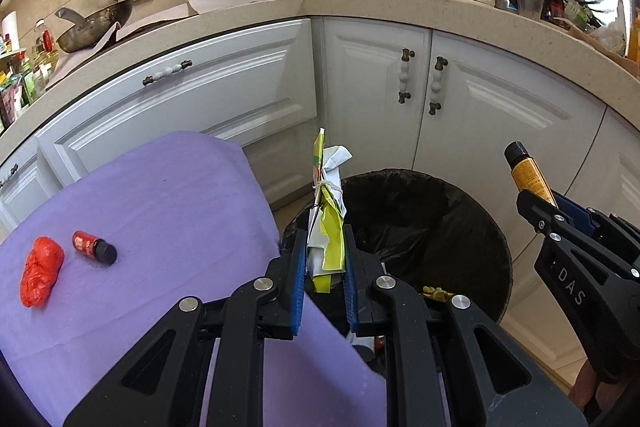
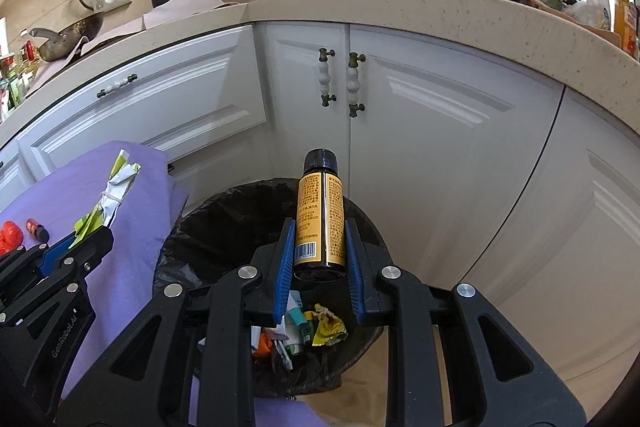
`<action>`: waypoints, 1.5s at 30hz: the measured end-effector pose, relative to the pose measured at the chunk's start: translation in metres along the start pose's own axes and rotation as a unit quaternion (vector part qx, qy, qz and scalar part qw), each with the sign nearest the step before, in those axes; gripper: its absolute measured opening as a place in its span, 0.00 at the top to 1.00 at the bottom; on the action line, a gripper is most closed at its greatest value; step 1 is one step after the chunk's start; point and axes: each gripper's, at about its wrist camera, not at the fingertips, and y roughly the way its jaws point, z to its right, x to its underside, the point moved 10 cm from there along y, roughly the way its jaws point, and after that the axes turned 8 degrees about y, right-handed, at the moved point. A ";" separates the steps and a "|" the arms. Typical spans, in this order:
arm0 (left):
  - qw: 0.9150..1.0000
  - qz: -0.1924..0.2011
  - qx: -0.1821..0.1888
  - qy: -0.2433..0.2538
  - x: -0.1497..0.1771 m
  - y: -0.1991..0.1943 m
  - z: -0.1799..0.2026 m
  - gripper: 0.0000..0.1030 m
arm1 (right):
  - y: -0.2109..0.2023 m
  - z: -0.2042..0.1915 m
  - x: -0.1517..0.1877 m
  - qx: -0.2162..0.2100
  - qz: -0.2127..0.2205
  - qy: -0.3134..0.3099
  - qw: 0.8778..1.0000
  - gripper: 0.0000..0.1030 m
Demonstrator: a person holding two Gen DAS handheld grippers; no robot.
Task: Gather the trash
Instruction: 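Open both grippers over the black bin to drop the bottle and tube, then move both open grippers back over the table toward the red items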
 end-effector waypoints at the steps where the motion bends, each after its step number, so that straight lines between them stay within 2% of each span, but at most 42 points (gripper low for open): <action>1: 1.000 -0.001 0.001 0.002 -0.001 0.003 0.002 0.82 | 0.004 0.001 -0.001 -0.001 -0.002 0.004 1.000 0.77; 3: 1.000 -0.007 0.003 0.012 -0.002 0.010 0.006 0.81 | 0.010 0.003 -0.001 -0.004 -0.006 0.010 1.000 0.74; 4: 1.000 -0.009 -0.004 0.019 -0.003 0.013 0.007 0.77 | 0.013 0.005 0.000 -0.002 -0.008 0.012 1.000 0.71; 5: 1.000 -0.011 -0.011 0.026 -0.002 0.017 0.008 0.72 | 0.016 0.006 0.000 0.000 -0.010 0.014 1.000 0.62; 6: 0.999 -0.012 -0.013 0.029 -0.002 0.019 0.008 0.69 | 0.017 0.008 0.001 0.003 -0.010 0.015 1.000 0.59; 8: 0.999 -0.020 -0.010 0.025 0.001 0.022 0.009 0.64 | 0.019 0.009 0.002 0.004 -0.012 0.015 1.000 0.59; 14: 1.000 -0.028 -0.007 0.008 0.005 0.024 0.002 0.57 | 0.017 0.008 0.005 0.009 -0.014 0.013 1.000 0.56; 20: 0.999 -0.033 -0.005 -0.017 0.012 0.013 -0.017 0.50 | 0.008 -0.012 0.005 -0.010 -0.014 0.005 1.000 0.52; 26: 0.998 -0.034 -0.038 -0.038 0.028 -0.007 -0.059 0.42 | -0.001 -0.063 0.010 -0.054 -0.022 -0.020 0.998 0.46; 33: 0.992 -0.039 -0.090 -0.077 0.057 -0.035 -0.129 0.40 | -0.005 -0.142 0.023 -0.110 -0.038 -0.065 0.991 0.46; 37: 0.985 -0.046 -0.126 -0.105 0.079 -0.054 -0.177 0.38 | -0.008 -0.193 0.037 -0.146 -0.055 -0.094 0.983 0.46; 45: 0.967 -0.061 -0.188 -0.160 0.125 -0.084 -0.259 0.38 | -0.012 -0.280 0.067 -0.190 -0.077 -0.154 0.966 0.45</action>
